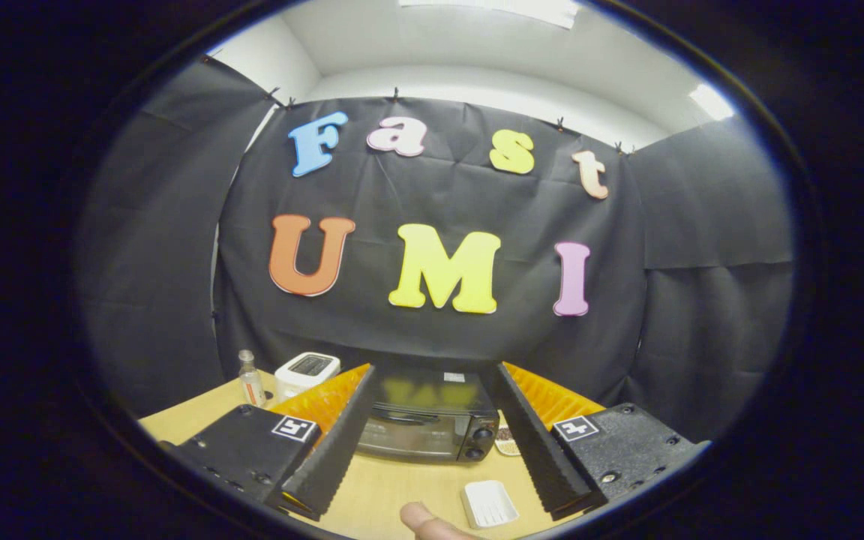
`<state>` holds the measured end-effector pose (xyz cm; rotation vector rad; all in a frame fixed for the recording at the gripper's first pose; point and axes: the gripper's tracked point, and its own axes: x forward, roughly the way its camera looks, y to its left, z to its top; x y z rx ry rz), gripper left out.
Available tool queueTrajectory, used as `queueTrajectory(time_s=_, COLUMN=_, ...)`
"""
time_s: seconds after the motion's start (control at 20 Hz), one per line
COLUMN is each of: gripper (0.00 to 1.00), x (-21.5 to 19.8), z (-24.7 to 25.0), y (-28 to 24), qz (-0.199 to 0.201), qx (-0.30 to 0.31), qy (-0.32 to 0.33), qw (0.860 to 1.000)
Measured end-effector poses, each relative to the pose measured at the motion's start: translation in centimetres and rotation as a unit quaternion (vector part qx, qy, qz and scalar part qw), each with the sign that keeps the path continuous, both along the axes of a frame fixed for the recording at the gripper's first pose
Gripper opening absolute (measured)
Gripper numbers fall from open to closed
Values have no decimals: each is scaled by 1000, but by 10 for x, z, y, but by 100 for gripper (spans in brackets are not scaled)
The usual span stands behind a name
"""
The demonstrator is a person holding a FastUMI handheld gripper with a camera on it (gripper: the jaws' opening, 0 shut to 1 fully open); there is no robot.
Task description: Open the toaster oven, put the food inside, and close the toaster oven door.
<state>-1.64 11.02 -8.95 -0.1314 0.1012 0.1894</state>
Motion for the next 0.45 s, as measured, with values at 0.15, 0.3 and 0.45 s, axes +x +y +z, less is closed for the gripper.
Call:
queueTrajectory(time_s=0.15, gripper=100, x=-31, z=32, y=-3, qz=-1, qx=26, qy=-9, qw=1000)
queueTrajectory(time_s=0.3, gripper=100, x=-60, z=55, y=-10, qz=-1, qx=48, qy=-19, qw=999)
queueTrajectory(time_s=0.45, gripper=100, x=-85, z=69, y=-20, qz=-9, qx=36, qy=-40, qw=999)
